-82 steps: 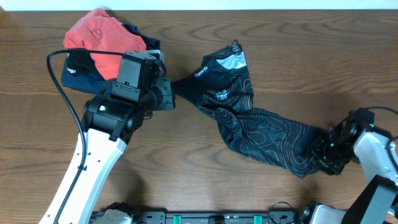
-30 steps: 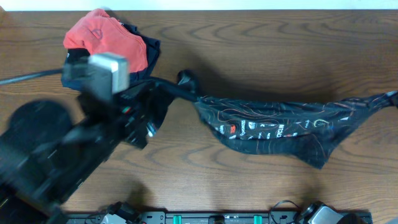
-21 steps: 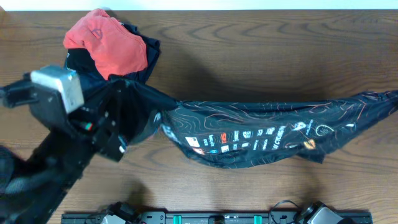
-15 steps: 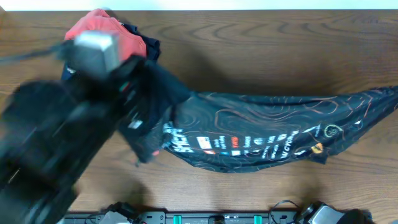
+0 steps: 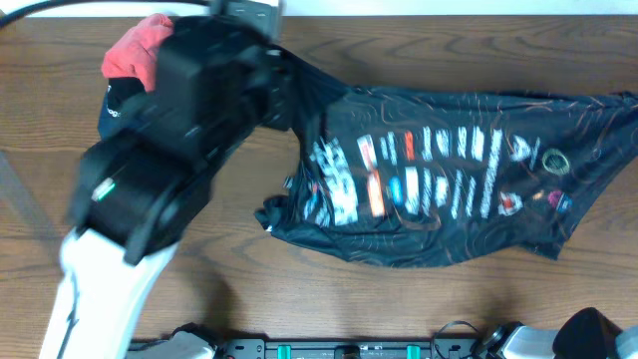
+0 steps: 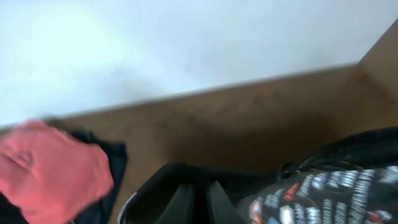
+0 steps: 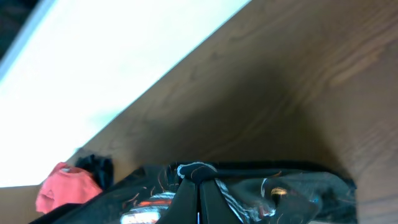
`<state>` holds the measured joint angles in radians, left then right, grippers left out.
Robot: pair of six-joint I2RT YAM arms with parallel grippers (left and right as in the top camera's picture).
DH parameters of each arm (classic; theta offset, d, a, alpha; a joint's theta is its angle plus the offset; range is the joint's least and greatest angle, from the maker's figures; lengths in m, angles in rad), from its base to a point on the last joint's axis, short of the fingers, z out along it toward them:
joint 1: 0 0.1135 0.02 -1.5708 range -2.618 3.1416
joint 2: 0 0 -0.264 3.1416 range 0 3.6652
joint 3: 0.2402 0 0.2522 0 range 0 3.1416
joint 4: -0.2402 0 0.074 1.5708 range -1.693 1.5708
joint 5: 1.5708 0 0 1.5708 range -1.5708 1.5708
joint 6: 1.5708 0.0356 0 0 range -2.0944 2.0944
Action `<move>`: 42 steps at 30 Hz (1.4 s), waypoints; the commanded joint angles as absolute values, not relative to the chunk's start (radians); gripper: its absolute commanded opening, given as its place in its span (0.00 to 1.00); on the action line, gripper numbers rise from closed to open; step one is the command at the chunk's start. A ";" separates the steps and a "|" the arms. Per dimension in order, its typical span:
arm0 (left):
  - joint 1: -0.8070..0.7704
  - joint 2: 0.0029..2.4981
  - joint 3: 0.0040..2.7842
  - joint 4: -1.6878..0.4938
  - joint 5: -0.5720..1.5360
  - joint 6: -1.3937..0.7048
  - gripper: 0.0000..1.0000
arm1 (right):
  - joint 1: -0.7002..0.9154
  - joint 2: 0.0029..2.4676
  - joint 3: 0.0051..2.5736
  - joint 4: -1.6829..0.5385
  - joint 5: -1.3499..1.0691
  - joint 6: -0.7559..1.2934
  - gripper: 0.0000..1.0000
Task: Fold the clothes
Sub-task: 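Lift and stretch the jersey between both grippers, spreading it rightward, then lay the spread jersey flat on the table and release both grippers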
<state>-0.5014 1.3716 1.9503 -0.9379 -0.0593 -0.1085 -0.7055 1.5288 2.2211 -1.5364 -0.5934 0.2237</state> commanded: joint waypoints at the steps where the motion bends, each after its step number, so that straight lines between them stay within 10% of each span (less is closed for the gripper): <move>1: -0.504 1.245 2.026 -0.952 -0.078 -0.085 0.06 | -0.744 1.443 2.319 -1.580 -0.643 0.251 0.01; 19: -0.503 1.034 2.027 -1.031 -0.160 -0.044 0.06 | -0.793 1.253 2.500 -1.693 -0.410 0.292 0.01; 42: -0.397 1.905 2.027 -0.569 -0.101 0.046 0.06 | -0.533 1.991 2.499 -1.352 -0.474 0.300 0.01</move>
<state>-0.4099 1.8599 2.0201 -0.6422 -0.1261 0.0132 -0.5877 1.9163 2.4969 -1.4090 -0.4580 0.2962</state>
